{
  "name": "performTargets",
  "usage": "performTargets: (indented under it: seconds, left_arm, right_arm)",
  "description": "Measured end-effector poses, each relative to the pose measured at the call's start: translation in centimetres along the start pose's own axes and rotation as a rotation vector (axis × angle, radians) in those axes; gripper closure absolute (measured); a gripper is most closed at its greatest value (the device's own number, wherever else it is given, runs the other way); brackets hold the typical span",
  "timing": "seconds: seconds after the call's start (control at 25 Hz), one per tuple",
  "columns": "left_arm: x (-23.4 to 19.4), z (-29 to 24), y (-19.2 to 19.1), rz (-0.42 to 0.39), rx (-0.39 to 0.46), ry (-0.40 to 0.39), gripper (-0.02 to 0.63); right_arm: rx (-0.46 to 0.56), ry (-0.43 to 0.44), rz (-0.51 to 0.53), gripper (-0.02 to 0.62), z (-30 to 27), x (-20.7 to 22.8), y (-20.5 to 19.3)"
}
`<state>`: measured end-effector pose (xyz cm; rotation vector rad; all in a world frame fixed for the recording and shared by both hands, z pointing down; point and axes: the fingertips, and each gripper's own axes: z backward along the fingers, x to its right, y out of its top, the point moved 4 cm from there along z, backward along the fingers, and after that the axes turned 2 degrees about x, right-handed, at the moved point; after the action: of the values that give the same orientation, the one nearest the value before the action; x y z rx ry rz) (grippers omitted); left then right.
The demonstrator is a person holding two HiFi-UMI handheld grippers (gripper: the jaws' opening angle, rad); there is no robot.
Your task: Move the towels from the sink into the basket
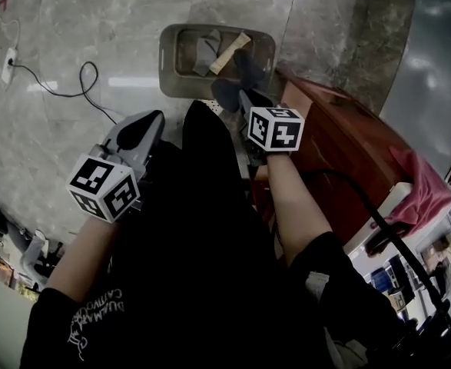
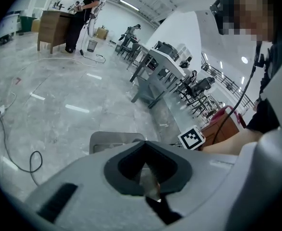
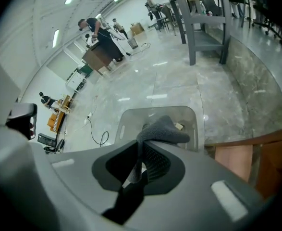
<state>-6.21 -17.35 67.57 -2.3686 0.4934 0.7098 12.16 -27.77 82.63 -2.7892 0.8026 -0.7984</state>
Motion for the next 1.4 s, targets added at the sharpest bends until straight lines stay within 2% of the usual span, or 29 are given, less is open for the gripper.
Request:
performTargets:
  seconds: [0.36,0.48,0.56,0.68,0.8,0.88,1.04,1.28,1.4]
  left_arm:
    - [-1.4,-2.0,-1.2,0.028,-0.011,0.02,0.604]
    - [-1.5,-3.9,-2.6,0.046,-0.053,-0.037,0.604]
    - [-0.7,-4.8,-3.6,0.016,-0.097,-0.09,0.604]
    - [-0.6,-5.6,-3.9,-0.051,-0.104,-0.101,0.604]
    - [-1.8,-6.2,-4.0,-0.031,-0.053,-0.065,0.604]
    - [-2.9,-6.6,-4.4,-0.004,-0.03,-0.032,0.604]
    - [-5.0,-6.6,-5.8,0.056,-0.05,0.023,0.604]
    - [-6.6,-5.5,-6.7,0.028,-0.095,0.117,0.604]
    - [-7.8,-4.7,-6.3,0.058,-0.075,0.18,0.604]
  right_arm:
    - [-0.11,-0.046,-0.029,0.558,-4.5,3.4,-1.6]
    - [-0.129,-0.026,-0.065,0.558,-6.2,4.2,-2.0]
    - [-0.127,-0.019,-0.079,0.56,-6.6,4.6,-2.5]
    - [-0.121,-0.029,-0.128,0.569,-6.9,5.0,-3.0]
    - [-0.124,-0.054,-0.172,0.563,-6.9,5.0,-3.3]
    - [-0.128,-0.085,-0.151,0.563,-6.9,5.2,-3.6]
    - [-0.145,-0.12,-0.103,0.56,-7.0,5.7,-4.1]
    - [-0.16,-0.16,-0.105,0.538,-6.6,7.4,-3.9]
    - [-0.145,-0.175,-0.133,0.518,-6.5,8.1,-3.8]
